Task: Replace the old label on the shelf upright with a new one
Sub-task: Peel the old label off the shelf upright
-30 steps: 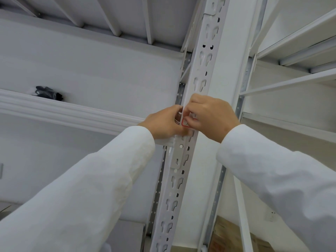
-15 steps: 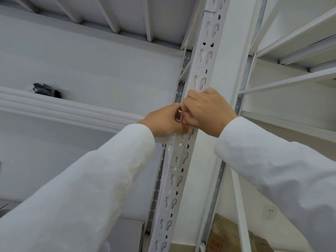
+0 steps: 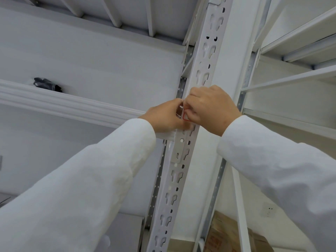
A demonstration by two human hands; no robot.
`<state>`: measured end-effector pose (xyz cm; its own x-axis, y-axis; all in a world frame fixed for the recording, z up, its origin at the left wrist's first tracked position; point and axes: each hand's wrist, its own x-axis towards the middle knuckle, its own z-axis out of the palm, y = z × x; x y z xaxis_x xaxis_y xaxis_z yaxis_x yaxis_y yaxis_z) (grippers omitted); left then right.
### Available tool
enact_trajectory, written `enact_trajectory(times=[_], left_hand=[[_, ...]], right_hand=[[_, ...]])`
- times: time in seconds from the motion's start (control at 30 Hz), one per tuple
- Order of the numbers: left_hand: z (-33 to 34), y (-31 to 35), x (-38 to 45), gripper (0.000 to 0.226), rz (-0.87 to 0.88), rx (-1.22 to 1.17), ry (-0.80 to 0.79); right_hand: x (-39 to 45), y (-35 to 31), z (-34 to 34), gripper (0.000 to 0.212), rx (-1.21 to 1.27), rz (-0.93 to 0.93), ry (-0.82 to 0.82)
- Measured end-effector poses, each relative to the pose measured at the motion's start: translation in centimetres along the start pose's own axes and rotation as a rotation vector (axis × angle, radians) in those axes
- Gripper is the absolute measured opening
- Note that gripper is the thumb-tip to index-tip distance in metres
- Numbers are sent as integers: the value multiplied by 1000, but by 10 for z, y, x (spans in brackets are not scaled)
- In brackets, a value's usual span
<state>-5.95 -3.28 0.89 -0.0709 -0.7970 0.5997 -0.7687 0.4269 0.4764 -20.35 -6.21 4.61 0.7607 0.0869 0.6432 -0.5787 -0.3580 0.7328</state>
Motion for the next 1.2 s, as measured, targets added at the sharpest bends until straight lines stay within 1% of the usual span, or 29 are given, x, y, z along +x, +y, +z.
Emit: enact_trajectory(times=[0.23, 0.4, 0.47, 0.53, 0.6, 0.67, 0.73, 0.83, 0.9, 1.07, 1.2], left_hand=[[0, 1, 1, 32, -3, 0, 15], [-1, 2, -1, 32, -15, 3, 17], [-1, 2, -2, 33, -15, -1, 14], [-1, 3, -3, 37, -21, 0, 8], [-1, 4, -5, 42, -28, 3, 4], [-2, 6, -5, 43, -27, 4, -3], [-2, 6, -5, 41, -29, 3, -3], [-2, 6, -5, 41, -28, -2, 1], [-2, 6, -5, 38, -23, -2, -1], [-1, 4, -3, 35, -17, -2, -5], [-1, 5, -4, 36, -22, 3, -3]], right_hand=[[5, -3, 3, 28, -123, -30, -51], [2, -1, 7, 25, -137, -51, -20], [0, 0, 7, 28, -106, -27, 7], [-5, 0, 5, 31, 2, 20, 24], [-9, 1, 1, 29, 163, 86, 23], [-13, 3, -2, 25, 244, 143, 15], [-15, 6, -3, 23, 238, 138, -13], [-14, 6, -1, 11, 187, 127, -56], [-12, 4, -1, 9, 161, 133, -53], [-8, -3, -4, 25, 108, 114, -55], [-4, -4, -5, 31, 35, 69, -88]])
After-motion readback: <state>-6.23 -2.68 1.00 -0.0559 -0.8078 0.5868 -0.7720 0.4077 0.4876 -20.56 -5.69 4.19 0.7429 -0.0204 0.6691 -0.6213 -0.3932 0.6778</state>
